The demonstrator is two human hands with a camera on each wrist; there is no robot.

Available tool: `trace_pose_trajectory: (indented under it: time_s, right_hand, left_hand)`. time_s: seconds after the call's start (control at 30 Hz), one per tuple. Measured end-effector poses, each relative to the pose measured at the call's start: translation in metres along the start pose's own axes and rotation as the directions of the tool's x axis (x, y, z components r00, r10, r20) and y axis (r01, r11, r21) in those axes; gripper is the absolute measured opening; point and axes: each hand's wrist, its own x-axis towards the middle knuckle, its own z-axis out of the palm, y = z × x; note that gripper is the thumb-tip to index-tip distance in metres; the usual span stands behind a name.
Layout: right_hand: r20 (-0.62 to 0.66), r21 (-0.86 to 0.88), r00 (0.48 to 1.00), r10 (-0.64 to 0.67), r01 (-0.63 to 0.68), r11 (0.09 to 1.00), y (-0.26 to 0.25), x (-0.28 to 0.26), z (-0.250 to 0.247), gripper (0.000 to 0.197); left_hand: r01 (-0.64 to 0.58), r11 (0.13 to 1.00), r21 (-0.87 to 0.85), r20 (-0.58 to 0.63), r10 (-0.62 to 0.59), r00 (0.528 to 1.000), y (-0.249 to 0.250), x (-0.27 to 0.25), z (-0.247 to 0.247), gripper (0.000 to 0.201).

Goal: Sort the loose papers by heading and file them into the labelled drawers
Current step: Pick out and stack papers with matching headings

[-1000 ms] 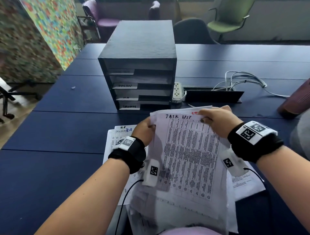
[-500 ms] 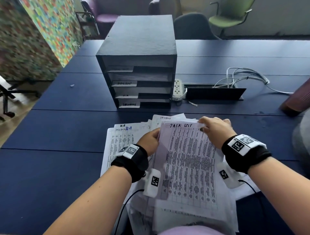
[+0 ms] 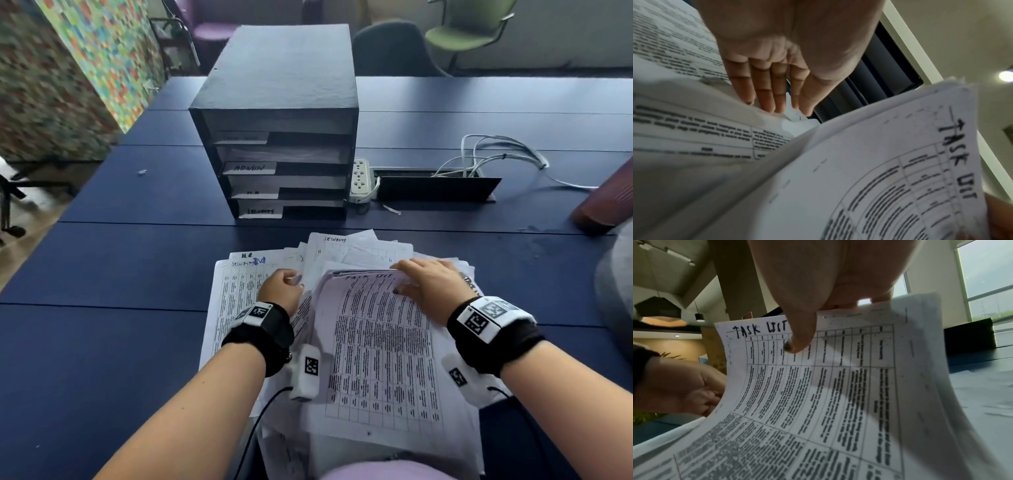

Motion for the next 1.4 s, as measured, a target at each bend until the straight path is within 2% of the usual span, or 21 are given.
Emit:
trace_pose_trajectory:
  time_s: [0.13,0.23,0.33,0.47,0.6,0.7,0.73,0.8,0.87,0.9,1.0,1.07,1.13,1.2,1.27,1.33,1.4]
  right_hand:
    - [-0.037,0.028,0.999,0.006,-0.005,1.000,0.001,0.005,-0.004,0.036]
    - [-0.008,0.029,1.000,0.004,-0.004,1.000,0.001,0.010,-0.008,0.033]
    - [-0.039,0.116,0.999,0.006,-0.001,0.993,0.005,0.013,-0.005,0.025]
    - [-0.037,0.205,0.999,-0.028,0.035,0.978,0.013,0.019,-0.005,0.020]
    - [0.094,0.253,0.991,-0.096,0.069,0.965,0.013,0.024,-0.016,0.022]
    - [0.177,0.118,0.980,-0.093,0.072,0.990,0.010,0.025,-0.024,0.030]
    - [0.189,0.078,0.978,-0.089,0.076,0.994,0.010,0.024,-0.024,0.033]
    - [0.181,0.120,0.978,-0.102,0.081,0.989,0.009,0.021,-0.023,0.032]
    - [0.149,0.202,0.982,-0.111,0.080,0.976,0.006,0.018,-0.020,0.031]
    - [0.126,0.235,0.986,-0.110,0.078,0.969,0.005,0.016,-0.018,0.030]
    - [0.046,0.327,0.994,-0.100,0.080,0.942,0.002,0.010,-0.017,0.022]
    - [0.028,0.335,0.994,-0.103,0.088,0.938,0.002,0.006,-0.016,0.019]
    - [0.023,0.329,0.994,-0.108,0.094,0.940,0.002,0.004,-0.014,0.017]
    - [0.016,0.321,0.994,-0.105,0.094,0.943,0.003,0.002,-0.012,0.017]
    - [0.004,0.319,0.994,-0.110,0.103,0.942,0.004,0.001,-0.011,0.017]
    - [-0.001,0.311,0.994,-0.111,0.105,0.944,0.005,0.000,-0.010,0.019]
    - [0.001,0.314,0.994,-0.110,0.104,0.944,0.005,0.000,-0.010,0.020]
  left_hand:
    - [-0.004,0.999,0.033,0.057,0.003,0.998,0.005,-0.001,0.000,0.041]
    - [-0.040,0.999,0.002,0.061,0.040,0.997,0.011,-0.007,0.000,0.050]
    - [-0.061,0.998,-0.009,0.035,0.061,0.998,0.016,-0.014,0.004,0.052]
    - [-0.123,0.992,-0.026,0.085,0.124,0.989,0.022,-0.024,0.007,0.051]
    - [-0.102,0.985,-0.139,0.127,0.120,0.985,0.023,-0.036,0.018,0.051]
    - [-0.116,0.980,-0.162,0.137,0.138,0.981,0.019,-0.034,0.024,0.043]
    - [-0.123,0.983,-0.135,0.127,0.140,0.982,0.018,-0.032,0.023,0.035]
    - [-0.092,0.996,-0.023,0.075,0.093,0.993,0.012,-0.023,0.018,0.023]
    - [0.020,0.979,0.201,-0.052,-0.009,0.999,0.000,-0.014,0.011,0.049]
    - [0.081,0.962,0.260,-0.126,-0.050,0.991,-0.006,-0.012,0.007,0.063]
    - [0.186,0.965,0.185,-0.262,-0.134,0.956,-0.017,-0.009,-0.006,0.081]
    - [0.189,0.981,0.039,-0.249,-0.174,0.953,-0.019,-0.003,-0.011,0.079]
    - [0.158,0.980,-0.119,-0.186,-0.178,0.966,-0.018,-0.001,-0.012,0.073]
    - [0.136,0.967,-0.217,-0.179,-0.177,0.968,-0.016,-0.001,-0.011,0.067]
    - [0.068,0.973,-0.220,-0.188,-0.110,0.976,-0.014,-0.003,-0.010,0.057]
    - [-0.001,0.987,-0.160,-0.104,-0.016,0.995,-0.011,-0.005,-0.008,0.043]
    - [-0.022,0.996,-0.091,-0.022,0.020,1.000,-0.008,-0.007,-0.006,0.036]
